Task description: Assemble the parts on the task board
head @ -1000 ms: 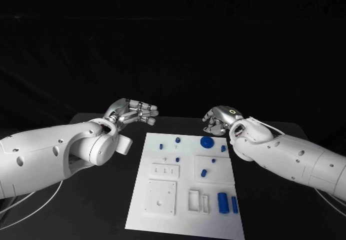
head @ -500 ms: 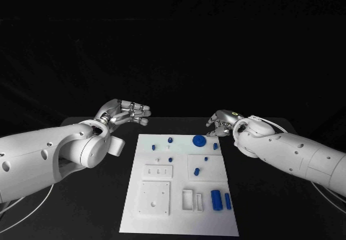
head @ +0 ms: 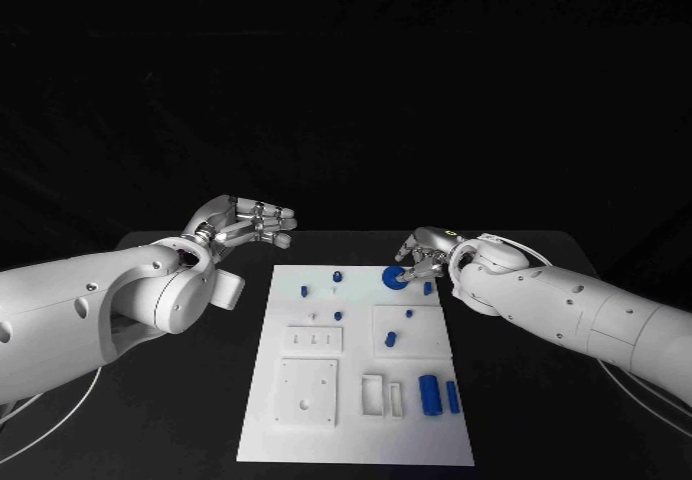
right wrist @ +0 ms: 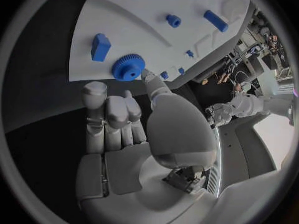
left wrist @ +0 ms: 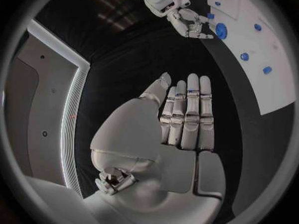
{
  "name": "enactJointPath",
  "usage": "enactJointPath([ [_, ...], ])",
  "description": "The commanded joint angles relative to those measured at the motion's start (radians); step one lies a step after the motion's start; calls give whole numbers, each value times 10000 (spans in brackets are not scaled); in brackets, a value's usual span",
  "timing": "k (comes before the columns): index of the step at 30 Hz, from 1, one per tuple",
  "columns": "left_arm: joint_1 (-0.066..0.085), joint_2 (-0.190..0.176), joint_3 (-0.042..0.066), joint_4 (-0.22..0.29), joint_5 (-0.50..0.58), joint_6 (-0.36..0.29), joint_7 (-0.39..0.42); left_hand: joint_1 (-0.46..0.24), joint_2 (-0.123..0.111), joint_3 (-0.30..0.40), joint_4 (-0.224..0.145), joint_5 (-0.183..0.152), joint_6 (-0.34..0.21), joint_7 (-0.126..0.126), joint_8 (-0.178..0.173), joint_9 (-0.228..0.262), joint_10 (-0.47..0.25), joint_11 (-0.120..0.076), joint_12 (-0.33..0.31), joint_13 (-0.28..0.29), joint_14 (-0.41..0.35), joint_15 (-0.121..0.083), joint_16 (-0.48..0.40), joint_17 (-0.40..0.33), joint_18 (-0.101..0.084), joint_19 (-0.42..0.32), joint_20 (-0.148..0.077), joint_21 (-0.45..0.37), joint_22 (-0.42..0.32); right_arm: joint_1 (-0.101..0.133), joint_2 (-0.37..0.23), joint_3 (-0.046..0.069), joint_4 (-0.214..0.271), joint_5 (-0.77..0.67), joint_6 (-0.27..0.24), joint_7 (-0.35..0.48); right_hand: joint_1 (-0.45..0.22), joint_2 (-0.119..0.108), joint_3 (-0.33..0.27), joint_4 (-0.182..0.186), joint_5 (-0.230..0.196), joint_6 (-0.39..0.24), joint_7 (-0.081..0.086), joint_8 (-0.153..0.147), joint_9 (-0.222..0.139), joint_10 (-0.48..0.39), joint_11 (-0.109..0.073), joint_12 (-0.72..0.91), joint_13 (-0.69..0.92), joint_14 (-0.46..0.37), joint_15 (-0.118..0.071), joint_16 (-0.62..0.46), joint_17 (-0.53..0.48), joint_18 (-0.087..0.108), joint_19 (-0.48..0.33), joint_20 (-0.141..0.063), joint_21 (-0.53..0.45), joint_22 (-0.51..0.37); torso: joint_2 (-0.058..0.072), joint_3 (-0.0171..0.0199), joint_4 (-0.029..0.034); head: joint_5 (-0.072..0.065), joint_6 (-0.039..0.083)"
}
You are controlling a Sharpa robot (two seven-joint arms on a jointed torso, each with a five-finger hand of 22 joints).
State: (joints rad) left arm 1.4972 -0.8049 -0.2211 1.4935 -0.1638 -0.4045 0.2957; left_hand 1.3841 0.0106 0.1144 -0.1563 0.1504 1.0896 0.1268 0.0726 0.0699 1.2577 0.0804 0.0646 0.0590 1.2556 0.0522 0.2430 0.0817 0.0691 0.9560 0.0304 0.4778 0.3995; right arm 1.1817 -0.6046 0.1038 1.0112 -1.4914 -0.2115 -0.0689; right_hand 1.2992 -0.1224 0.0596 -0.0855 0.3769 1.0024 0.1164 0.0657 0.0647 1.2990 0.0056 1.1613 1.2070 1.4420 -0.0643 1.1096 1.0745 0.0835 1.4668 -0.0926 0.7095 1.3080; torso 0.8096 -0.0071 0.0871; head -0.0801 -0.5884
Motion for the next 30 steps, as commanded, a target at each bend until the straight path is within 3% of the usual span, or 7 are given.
enactJointPath([
  [1,21,19,8,20,-55,153,81,-2,-75,9,43,-13,-61,-11,-51,-2,-46,-6,-32,3,-46,-8,-28,-9,-38,28,3,-34,8,-10,84,7,-75,49,115,167,59,46,-28,-19,-60,-23,2,-33,-2,-16,30,41,8,90,10,52,21,95,355,88,59,850,14,-9,6,14,2],
  [15,21,64,9,0,-84,170,69,-7,-76,8,69,-15,-69,-11,-50,-1,-46,-7,-31,3,-45,-7,-29,-8,-38,31,6,-50,14,-58,377,4,-471,-394,41,40,59,39,86,-52,-114,-21,4,-32,-2,-40,30,-8,-25,97,11,36,54,94,330,90,97,846,16,-5,4,12,-79],
  [24,18,92,-5,-53,-85,189,56,-7,-76,8,69,-15,-69,-11,-50,-1,-46,-7,-31,3,-45,-7,-29,-8,-38,31,6,-50,14,-94,367,1,-570,-447,126,14,23,52,306,-145,-111,49,-7,-32,-2,-46,18,-35,-47,107,3,5,82,78,308,80,143,844,25,7,-19,-8,-161],
  [30,17,106,-14,-77,-85,199,50,-10,-75,14,88,-12,-63,-12,-48,0,-48,-7,-31,3,-46,-6,-30,-8,-38,41,7,-71,14,-127,358,0,-572,-454,183,35,1,61,339,-175,-44,98,-17,-32,-2,-47,9,-36,-47,107,-2,-5,86,75,301,77,142,842,10,12,-2,-41,-185],
])
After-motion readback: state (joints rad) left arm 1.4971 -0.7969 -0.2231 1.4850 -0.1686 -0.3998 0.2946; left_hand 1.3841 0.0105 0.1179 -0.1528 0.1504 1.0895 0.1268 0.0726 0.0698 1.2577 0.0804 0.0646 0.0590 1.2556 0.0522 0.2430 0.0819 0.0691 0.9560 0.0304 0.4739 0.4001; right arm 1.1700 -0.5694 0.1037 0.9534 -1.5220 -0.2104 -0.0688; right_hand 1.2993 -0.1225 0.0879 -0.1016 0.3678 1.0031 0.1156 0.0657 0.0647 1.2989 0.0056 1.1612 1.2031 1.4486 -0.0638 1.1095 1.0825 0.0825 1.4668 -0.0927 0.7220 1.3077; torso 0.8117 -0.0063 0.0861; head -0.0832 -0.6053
